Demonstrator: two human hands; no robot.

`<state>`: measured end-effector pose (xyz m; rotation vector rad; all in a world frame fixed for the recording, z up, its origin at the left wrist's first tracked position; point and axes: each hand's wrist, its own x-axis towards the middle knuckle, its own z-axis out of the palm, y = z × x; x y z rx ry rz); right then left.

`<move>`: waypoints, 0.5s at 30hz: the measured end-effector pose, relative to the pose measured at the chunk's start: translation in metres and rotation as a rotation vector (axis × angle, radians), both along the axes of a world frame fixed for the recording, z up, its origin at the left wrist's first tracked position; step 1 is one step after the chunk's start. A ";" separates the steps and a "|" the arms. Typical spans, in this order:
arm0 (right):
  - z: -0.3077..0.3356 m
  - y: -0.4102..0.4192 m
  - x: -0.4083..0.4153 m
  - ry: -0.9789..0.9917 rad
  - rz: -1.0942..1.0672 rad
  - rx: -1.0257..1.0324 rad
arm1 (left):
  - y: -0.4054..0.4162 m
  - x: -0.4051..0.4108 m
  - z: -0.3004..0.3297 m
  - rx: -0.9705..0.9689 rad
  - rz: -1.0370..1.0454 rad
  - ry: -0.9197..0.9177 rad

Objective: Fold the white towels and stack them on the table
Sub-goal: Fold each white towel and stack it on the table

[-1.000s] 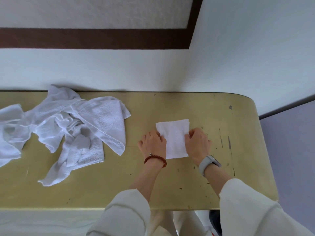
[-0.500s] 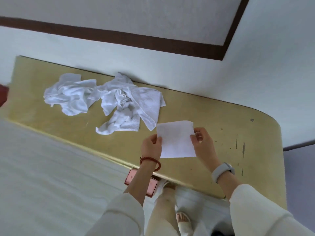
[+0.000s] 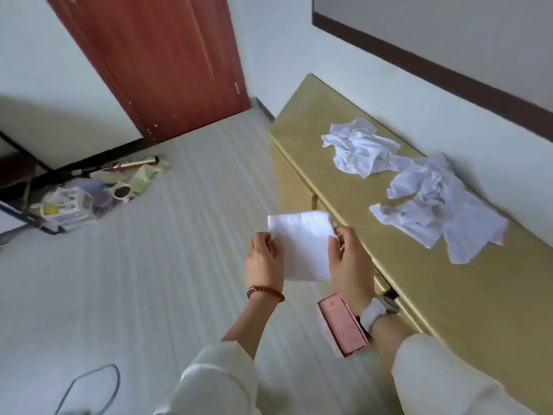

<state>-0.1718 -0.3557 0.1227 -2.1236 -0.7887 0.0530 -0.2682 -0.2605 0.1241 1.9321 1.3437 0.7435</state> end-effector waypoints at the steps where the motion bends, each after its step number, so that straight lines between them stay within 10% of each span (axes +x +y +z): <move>1: 0.002 0.028 -0.019 0.011 0.063 0.005 | 0.024 -0.025 0.002 -0.001 0.064 -0.022; 15: 0.040 0.414 -0.352 -0.030 0.669 0.055 | 0.348 -0.391 0.036 0.163 0.429 0.033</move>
